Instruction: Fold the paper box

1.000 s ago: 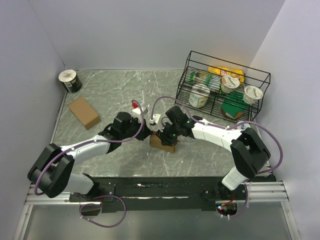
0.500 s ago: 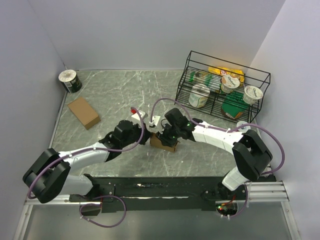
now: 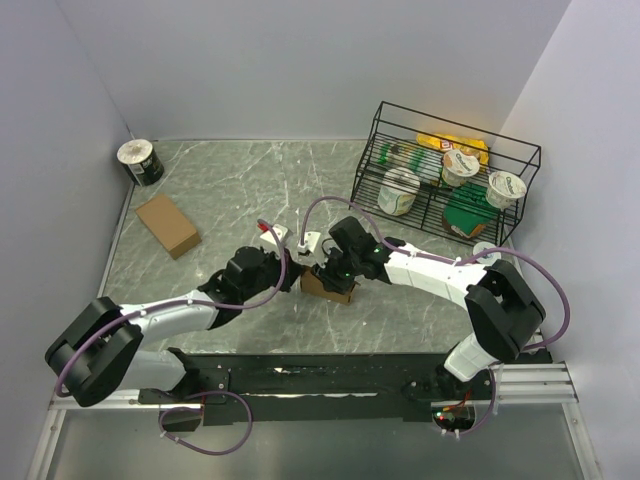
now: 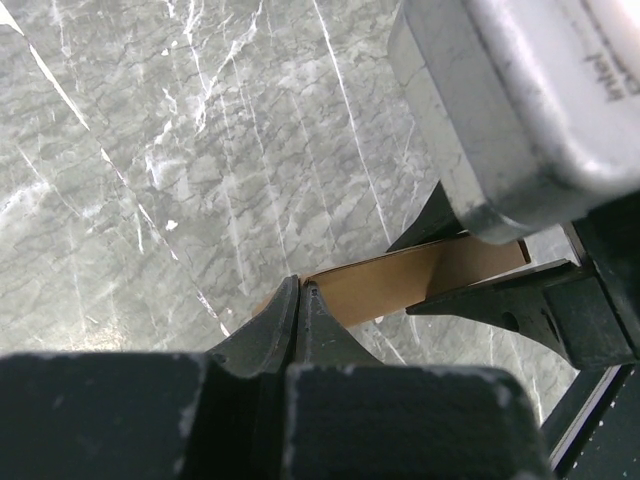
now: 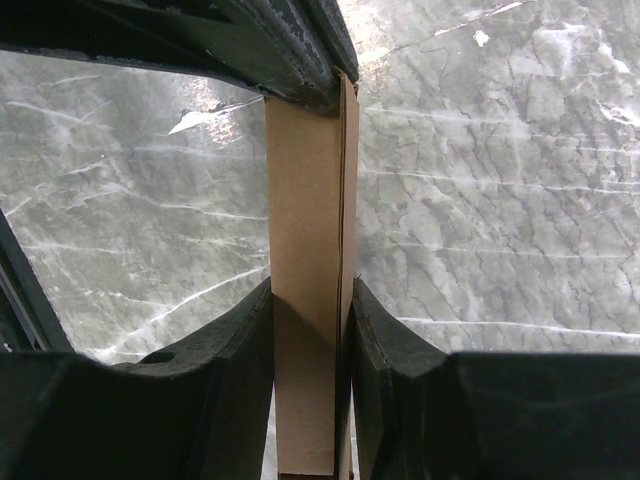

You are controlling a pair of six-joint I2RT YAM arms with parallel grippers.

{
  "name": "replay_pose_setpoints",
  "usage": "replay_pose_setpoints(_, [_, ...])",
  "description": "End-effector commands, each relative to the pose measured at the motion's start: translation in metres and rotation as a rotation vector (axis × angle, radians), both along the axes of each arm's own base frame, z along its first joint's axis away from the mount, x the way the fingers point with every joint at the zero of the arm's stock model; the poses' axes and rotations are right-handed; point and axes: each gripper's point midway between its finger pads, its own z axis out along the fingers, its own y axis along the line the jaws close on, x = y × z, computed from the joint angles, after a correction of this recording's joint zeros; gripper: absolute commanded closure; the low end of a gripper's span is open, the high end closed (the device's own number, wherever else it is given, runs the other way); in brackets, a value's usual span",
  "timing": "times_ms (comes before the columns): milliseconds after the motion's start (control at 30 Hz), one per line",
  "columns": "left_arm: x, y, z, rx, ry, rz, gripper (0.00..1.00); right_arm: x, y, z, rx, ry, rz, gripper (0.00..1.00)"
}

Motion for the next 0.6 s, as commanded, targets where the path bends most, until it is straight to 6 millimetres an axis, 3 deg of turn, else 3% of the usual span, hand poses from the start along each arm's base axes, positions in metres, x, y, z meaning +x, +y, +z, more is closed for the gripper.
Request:
replay_pose_setpoints(0, [-0.033,-0.002,-0.031,0.015,0.125,-0.064,0.99,0.018,-0.015,-0.009,-0.073,-0.087,-0.056,0.62])
replay_pose_setpoints(567, [-0.051,0.011,-0.064,0.086,0.183,-0.023,0.99,0.021,-0.016,-0.005,-0.074,-0.127,-0.065,0.63])
